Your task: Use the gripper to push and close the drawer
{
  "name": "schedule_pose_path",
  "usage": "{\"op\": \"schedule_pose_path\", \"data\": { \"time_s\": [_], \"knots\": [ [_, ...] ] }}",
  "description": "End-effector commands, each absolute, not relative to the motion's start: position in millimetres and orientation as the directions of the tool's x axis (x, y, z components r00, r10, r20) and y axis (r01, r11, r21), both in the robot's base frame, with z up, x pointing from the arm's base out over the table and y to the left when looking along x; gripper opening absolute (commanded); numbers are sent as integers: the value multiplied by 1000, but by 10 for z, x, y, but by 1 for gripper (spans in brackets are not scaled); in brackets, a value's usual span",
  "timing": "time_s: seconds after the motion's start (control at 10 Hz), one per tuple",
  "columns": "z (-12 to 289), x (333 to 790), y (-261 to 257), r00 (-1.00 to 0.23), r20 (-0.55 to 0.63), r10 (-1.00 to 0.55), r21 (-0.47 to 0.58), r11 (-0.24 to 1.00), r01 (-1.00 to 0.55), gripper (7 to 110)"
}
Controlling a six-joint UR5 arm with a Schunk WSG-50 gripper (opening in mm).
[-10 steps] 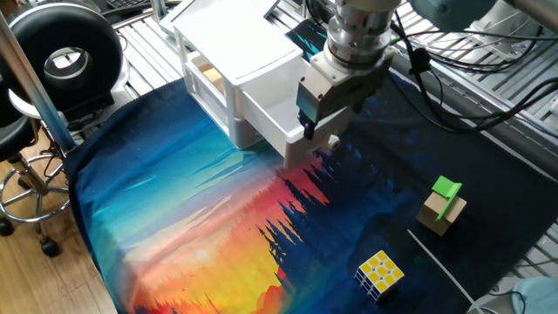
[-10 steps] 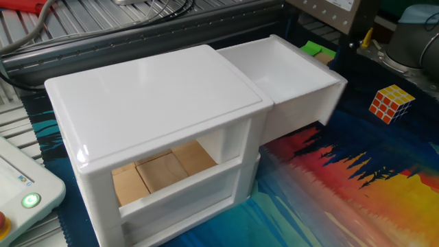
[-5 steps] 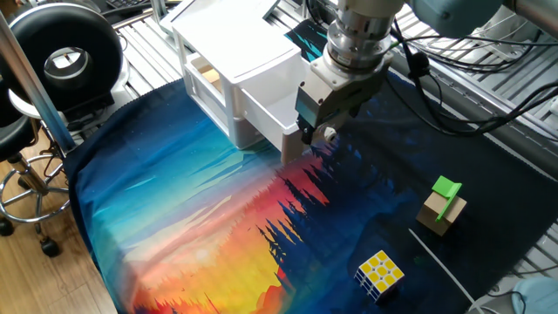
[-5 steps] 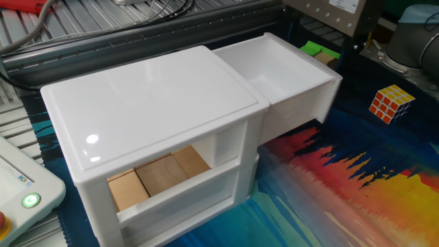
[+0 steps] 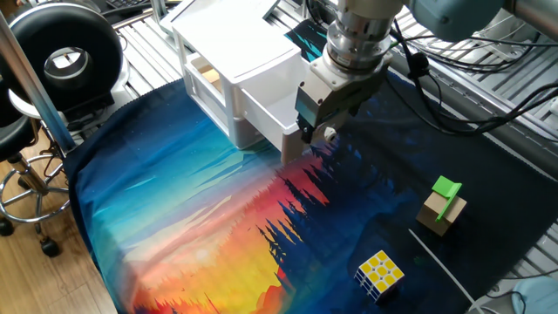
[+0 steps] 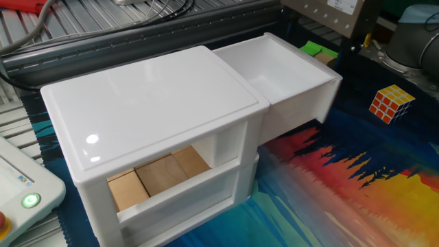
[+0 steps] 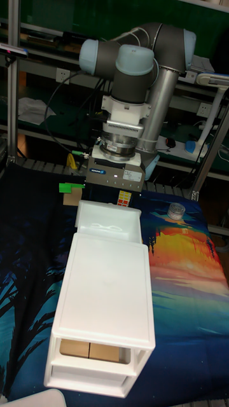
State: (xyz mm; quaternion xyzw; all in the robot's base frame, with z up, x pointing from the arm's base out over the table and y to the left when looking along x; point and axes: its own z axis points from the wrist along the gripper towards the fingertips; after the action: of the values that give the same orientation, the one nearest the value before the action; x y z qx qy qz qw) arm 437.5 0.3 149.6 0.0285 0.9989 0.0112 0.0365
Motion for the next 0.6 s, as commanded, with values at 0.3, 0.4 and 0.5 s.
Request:
{"op": "schedule_pose_path", "data": {
  "time_s": [0.3, 0.4, 0.5],
  "knots": [
    [1534, 4505, -91, -995, -69, 67, 23, 998, 66, 109],
    [1575, 4523, -89, -996, -58, 68, 29, 997, 66, 109],
    [1605, 4546, -75, -996, -55, 69, 35, 997, 68, 109]
  ]
}}
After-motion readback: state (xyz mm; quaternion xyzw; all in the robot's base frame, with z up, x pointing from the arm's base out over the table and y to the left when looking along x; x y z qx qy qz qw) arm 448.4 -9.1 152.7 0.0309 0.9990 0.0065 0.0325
